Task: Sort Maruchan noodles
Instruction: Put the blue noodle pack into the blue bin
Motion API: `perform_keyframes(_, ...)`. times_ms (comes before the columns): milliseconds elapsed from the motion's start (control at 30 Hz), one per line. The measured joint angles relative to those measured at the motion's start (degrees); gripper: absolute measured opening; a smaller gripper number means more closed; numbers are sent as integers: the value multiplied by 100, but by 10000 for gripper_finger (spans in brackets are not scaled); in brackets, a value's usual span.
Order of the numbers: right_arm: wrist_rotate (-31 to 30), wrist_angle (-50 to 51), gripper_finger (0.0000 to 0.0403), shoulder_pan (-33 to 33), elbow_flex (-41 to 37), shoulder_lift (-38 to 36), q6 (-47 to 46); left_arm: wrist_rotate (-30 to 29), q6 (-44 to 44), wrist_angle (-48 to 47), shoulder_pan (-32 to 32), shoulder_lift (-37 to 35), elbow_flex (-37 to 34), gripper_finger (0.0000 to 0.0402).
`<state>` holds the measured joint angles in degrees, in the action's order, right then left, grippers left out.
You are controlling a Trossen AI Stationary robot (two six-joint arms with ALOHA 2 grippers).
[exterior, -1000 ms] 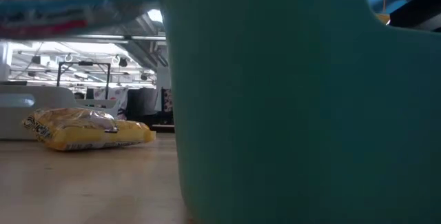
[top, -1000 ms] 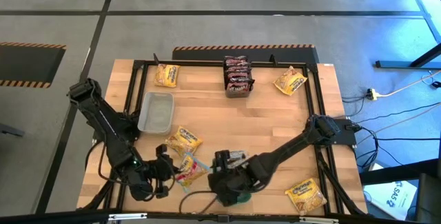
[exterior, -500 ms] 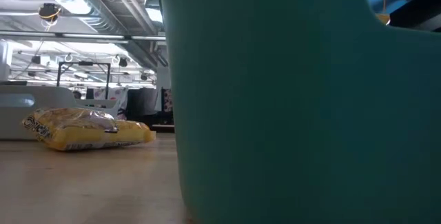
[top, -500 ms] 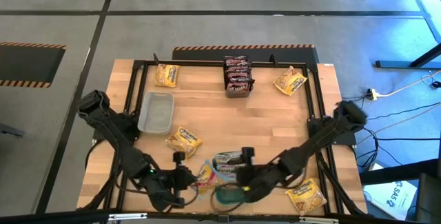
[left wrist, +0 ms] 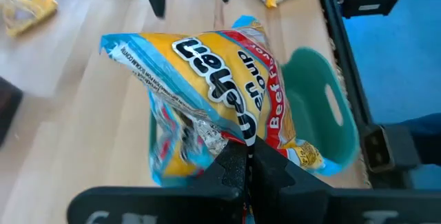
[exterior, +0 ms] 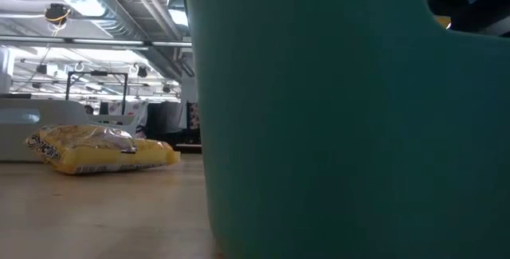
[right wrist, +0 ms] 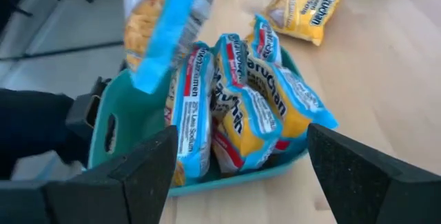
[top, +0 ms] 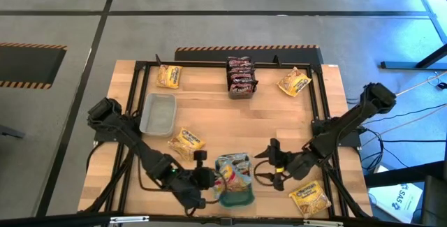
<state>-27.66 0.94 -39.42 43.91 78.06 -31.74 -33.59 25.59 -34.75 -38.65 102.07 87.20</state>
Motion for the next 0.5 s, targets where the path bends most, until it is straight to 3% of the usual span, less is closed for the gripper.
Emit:
perform_keyframes(233,333,-386,303,0,-434,-122,-41,38,-770,-4,289,465,716,0)
perform_keyframes(500,515,-282,303,-167,-491,-122,-252,9,-1167,-415,269,1375,2079,0)
